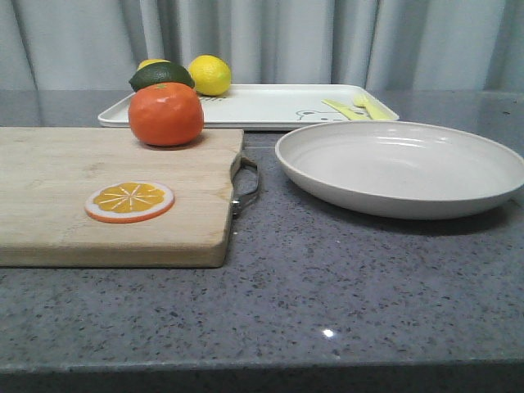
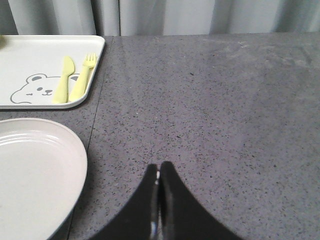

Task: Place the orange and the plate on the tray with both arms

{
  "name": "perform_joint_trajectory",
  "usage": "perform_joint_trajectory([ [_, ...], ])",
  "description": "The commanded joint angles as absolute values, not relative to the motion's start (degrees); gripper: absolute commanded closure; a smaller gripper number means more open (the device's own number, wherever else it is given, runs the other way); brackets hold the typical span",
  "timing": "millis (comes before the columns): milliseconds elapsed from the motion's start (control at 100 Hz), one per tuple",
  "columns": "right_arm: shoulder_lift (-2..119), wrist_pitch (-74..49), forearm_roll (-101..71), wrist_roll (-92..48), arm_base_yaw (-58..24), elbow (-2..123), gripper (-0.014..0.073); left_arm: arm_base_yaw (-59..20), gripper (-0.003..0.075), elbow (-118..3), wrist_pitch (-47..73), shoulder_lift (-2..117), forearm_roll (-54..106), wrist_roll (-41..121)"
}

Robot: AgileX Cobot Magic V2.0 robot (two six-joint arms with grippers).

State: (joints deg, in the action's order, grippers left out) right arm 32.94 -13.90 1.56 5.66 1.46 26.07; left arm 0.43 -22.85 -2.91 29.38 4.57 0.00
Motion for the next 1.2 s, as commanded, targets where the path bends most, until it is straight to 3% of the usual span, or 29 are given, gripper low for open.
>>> perform_joint_trajectory([
  [0,34.9,-10.3,2.2,5.7,1.8,29.3,0.0656,0.4,0.0739,-25.6,-7.5,31.0,4.8,0.0],
  [480,35.9,-7.6,1.9,5.7,1.8,29.7,0.0656,0.2,0.0739,-25.7,-7.7,32.2,5.0,-0.6],
  [820,35.9,-7.3,1.6,5.7,1.8,29.7,0.0656,0.2,0.0719,-34.3,3.4,40.5,5.2,-0.6],
  [910,35.9,-7.3,1.6,5.7,1.8,29.7,0.0656,-0.6,0.0624,-36.1,3.4,43.1,5.2,-0.6],
  [1060,35.9,-7.3,1.6,5.7,1.8,29.7,0.0656,-4.4,0.0332,-39.5,3.4,47.0,5.2,-0.6],
  [1190,35.9,-7.3,1.6,5.7,1.8,29.7,0.0656,-8.4,0.0164,-43.5,6.1,51.7,5.2,-0.6],
])
